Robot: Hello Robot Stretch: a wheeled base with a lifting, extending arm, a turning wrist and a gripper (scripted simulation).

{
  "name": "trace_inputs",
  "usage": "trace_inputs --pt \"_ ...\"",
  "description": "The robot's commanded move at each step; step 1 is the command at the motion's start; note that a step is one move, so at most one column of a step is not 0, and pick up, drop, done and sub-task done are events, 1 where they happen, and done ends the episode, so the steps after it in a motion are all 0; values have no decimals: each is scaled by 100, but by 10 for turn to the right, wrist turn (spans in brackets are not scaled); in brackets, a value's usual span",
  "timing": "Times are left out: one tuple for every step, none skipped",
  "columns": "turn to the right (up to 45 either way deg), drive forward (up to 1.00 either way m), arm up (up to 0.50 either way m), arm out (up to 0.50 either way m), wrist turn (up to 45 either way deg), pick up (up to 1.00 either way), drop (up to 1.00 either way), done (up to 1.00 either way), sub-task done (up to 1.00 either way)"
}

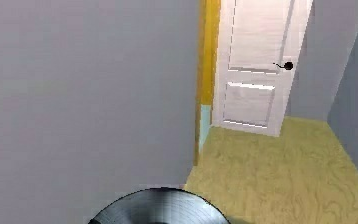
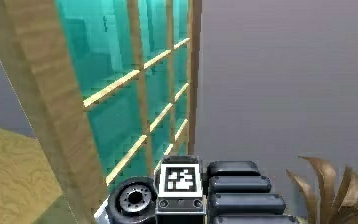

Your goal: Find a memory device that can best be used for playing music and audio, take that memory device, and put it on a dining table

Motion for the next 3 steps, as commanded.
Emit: trace_inputs --pt "0 45 0 0 0 0 0 0 0" --pt "450 0 0 0 0 0 0 0 0" --pt "150 0 0 0 0 0 0 0 0"
